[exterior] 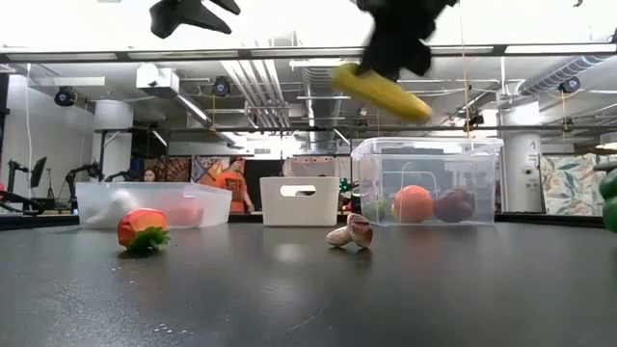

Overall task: Sort produce into baskets
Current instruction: Put the yellow corn into the left transparent bin

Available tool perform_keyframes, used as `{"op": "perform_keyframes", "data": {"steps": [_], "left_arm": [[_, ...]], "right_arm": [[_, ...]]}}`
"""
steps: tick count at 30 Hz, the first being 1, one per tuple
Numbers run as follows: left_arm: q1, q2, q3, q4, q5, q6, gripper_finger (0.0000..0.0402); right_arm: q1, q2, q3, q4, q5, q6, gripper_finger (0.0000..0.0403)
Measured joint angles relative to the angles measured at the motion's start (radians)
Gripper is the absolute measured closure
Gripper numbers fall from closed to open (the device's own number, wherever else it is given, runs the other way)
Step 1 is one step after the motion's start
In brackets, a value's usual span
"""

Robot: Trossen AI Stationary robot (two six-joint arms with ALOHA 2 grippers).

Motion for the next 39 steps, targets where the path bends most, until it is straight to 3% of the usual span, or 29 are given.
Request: {"op": "perform_keyframes", "data": {"steps": [4,8,17,19,23,31,34,39], "left_arm": [[-0.013,-0.011,0.024,0.002,0.000,0.013,0.0245],[-0.029,-0.018,0.049,0.001,-0.003,0.030,0.0245],[-0.033,-0.035,0.051,0.015,-0.035,0.083,0.0244],[-0.033,-0.034,0.051,0.048,-0.035,0.125,0.0239],[-0.030,-0.034,0.051,0.130,-0.035,0.210,0.0212],[-0.026,-0.017,0.050,0.241,0.011,0.374,0.0140],[-0.022,0.011,0.049,0.322,0.090,0.429,0.0130],[0.004,0.053,0.049,0.363,0.098,0.436,0.0136]], "right_arm": [[-0.066,0.000,0.095,0.082,0.056,-0.113,0.0297],[-0.141,0.000,0.124,0.303,0.054,-0.187,0.0297],[-0.232,0.041,0.101,0.840,-0.045,-0.236,0.0296],[-0.242,0.057,0.101,0.926,-0.110,-0.213,0.0296],[-0.244,0.076,0.102,0.980,-0.209,-0.147,0.0296],[-0.209,0.075,0.103,0.991,-0.267,-0.122,0.0296],[-0.198,0.082,0.103,1.023,-0.267,-0.136,0.0296],[-0.191,0.086,0.104,1.042,-0.270,-0.162,0.0296]]}}
